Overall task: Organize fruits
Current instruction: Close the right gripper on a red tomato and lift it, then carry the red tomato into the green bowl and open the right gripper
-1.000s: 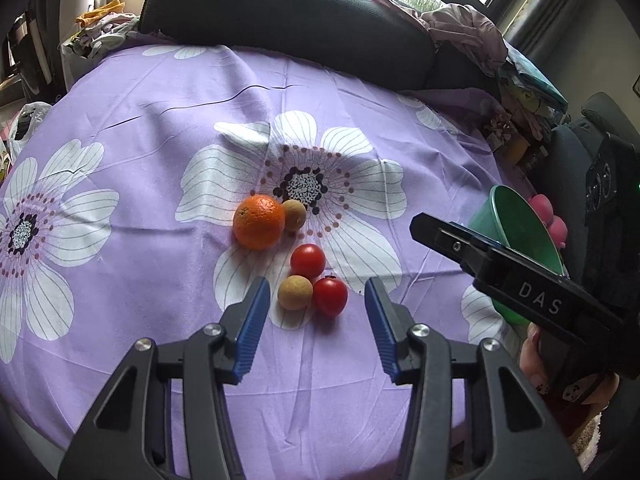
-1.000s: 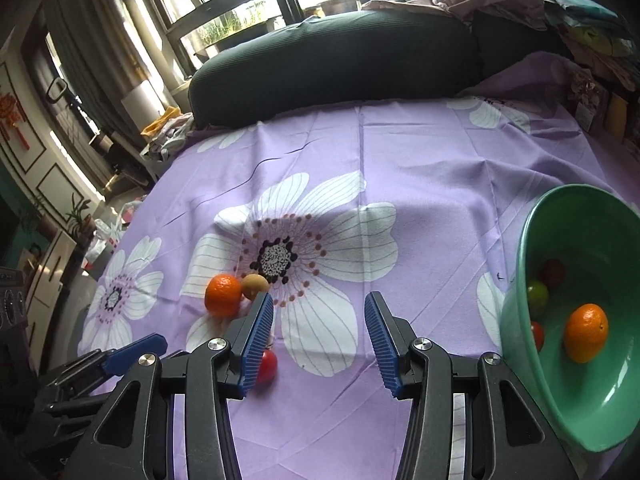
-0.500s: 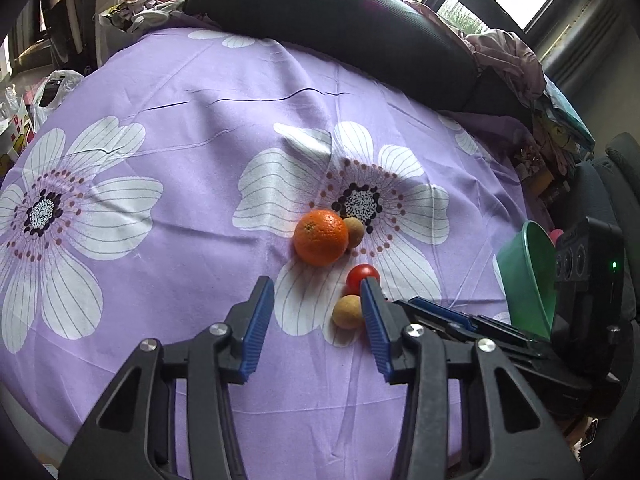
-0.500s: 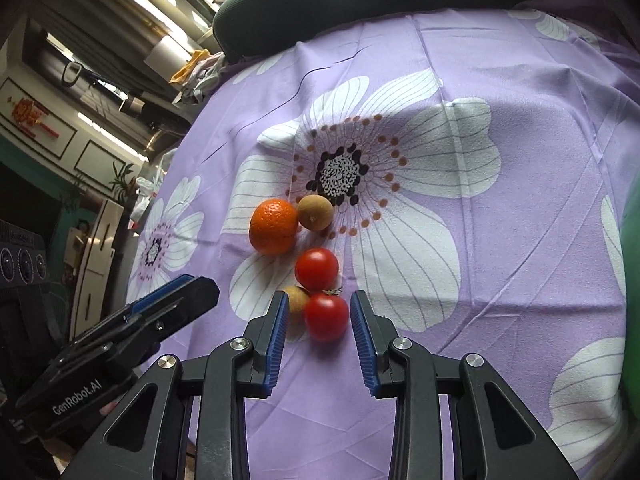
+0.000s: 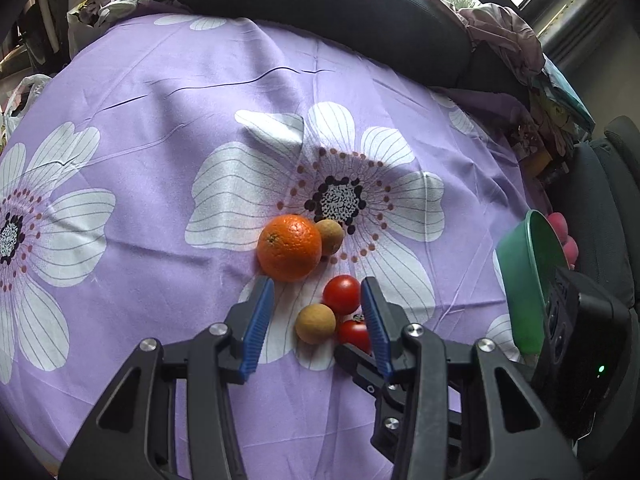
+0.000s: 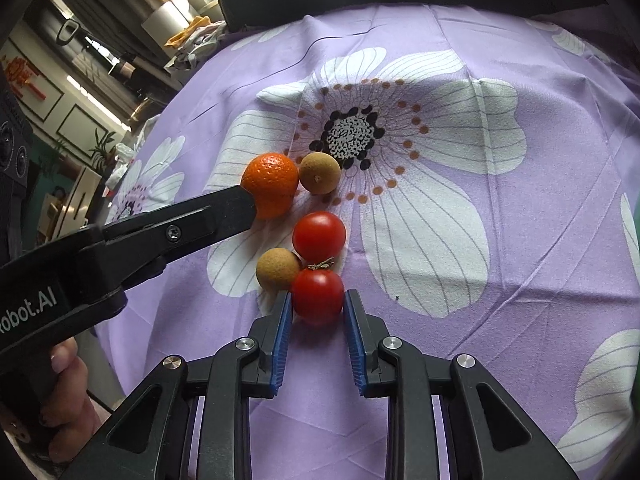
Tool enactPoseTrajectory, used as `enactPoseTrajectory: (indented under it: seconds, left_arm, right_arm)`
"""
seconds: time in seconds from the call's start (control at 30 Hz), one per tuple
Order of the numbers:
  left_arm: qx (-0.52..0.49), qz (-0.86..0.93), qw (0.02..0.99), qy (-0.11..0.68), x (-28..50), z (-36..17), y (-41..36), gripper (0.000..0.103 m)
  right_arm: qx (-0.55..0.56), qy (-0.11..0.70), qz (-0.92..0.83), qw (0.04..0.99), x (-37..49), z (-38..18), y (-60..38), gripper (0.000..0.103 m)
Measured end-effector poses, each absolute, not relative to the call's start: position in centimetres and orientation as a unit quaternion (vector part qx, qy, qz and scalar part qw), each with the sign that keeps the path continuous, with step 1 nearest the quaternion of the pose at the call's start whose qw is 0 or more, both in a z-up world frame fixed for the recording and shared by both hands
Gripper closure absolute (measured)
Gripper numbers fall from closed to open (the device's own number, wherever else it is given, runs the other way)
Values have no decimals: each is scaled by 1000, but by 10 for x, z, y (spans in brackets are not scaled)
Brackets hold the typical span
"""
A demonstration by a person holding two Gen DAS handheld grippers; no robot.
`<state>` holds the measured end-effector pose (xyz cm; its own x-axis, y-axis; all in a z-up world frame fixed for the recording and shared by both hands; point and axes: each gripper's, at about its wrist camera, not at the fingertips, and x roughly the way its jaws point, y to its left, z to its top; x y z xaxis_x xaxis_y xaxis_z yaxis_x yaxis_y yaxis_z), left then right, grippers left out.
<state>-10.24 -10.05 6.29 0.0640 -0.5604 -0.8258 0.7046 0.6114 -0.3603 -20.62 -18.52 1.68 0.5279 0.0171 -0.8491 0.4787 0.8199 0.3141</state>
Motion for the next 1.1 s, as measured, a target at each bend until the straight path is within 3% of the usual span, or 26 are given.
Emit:
enactPoseTrajectory:
  seconds: [0.53,0.83,1.1]
  left_arm:
    - [134,-440,716,524,-125,42,-141,60]
    - [150,-417,745,499,-128,32,-146,75]
    - [135,-408,757,492,-132,34,-144,76]
  right_arm:
    - [322,385,-210,839,-268,54,-246,76]
    - [333,374,-218,838,-272,58,-255,76]
    - [329,372,-224,839,-274,59,-255,76]
